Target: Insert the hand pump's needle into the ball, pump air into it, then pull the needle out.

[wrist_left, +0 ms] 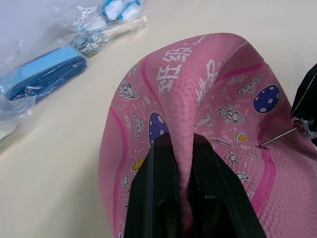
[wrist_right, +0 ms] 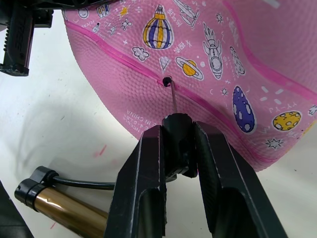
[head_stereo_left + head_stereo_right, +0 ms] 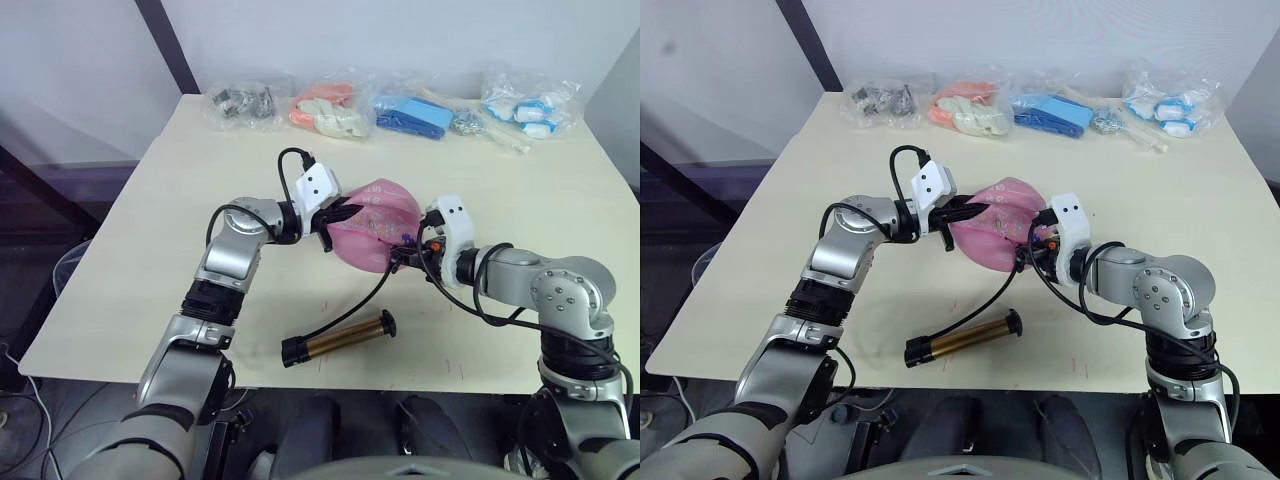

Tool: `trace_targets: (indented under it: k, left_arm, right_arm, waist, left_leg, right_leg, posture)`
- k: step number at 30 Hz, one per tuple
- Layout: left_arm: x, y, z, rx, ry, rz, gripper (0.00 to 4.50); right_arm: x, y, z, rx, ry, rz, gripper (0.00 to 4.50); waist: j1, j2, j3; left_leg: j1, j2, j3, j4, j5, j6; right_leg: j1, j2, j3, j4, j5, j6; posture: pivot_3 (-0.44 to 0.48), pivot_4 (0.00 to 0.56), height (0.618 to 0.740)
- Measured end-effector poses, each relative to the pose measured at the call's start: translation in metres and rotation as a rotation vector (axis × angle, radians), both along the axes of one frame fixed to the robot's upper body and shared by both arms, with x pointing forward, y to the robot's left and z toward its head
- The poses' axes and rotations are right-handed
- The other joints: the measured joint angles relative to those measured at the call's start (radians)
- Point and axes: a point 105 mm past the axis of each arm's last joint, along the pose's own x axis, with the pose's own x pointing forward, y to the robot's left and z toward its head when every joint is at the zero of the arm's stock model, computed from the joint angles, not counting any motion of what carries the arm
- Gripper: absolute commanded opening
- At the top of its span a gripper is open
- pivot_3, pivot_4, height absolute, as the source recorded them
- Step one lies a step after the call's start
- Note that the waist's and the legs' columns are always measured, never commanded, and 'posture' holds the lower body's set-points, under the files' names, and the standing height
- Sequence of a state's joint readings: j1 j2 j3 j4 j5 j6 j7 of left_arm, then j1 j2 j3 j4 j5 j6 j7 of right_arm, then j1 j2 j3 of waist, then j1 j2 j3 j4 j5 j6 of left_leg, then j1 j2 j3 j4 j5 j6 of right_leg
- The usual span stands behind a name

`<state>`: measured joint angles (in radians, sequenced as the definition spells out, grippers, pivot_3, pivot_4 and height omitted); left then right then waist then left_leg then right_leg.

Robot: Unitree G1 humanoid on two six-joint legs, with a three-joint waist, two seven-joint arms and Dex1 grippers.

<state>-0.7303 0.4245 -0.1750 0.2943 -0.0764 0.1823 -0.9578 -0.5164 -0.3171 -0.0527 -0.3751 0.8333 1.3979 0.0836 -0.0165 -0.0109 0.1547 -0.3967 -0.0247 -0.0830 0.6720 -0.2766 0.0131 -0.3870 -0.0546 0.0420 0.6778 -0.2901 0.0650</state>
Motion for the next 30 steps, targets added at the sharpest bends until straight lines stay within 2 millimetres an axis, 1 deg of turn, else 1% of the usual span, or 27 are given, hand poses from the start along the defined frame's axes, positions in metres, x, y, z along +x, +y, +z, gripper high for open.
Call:
trace_targets:
  k: [15,20,30]
  left_arm:
    - [-0.0023,-0.0029,-0.0011,0.008,0.001,-0.017,0.01]
    - [-0.0025,-0.0024,-0.0014,0.008,0.002,-0.017,0.01]
    - [-0.0046,-0.0031,-0.0018,0.006,0.002,-0.020,0.01]
  right_arm:
    - [-0.0025,0.0018,-0.0029,-0.021,0.007,0.024,0.31]
    - [0.0002,0.0054,-0.0013,-0.026,0.014,0.020,0.31]
    - [0.0009,0.0056,-0.0031,-0.036,0.037,0.006,0.31]
  waist:
    - [0.000,0.000,0.000]
    - [-0.001,0.000,0.000]
    - [-0.001,0.000,0.000]
  left_leg:
    - [0.000,0.000,0.000,0.000,0.000,0.000]
    - [0.000,0.000,0.000,0.000,0.000,0.000]
    - [0.000,0.000,0.000,0.000,0.000,0.000]
  right_leg:
    - [0.000,0.000,0.000,0.000,0.000,0.000]
    - [0.000,0.000,0.000,0.000,0.000,0.000]
    - [0.000,0.000,0.000,0.000,0.000,0.000]
  posture:
    - [0.000,0.150,0.740]
    - [0.000,0.150,0.740]
    - [0.000,0.150,0.740]
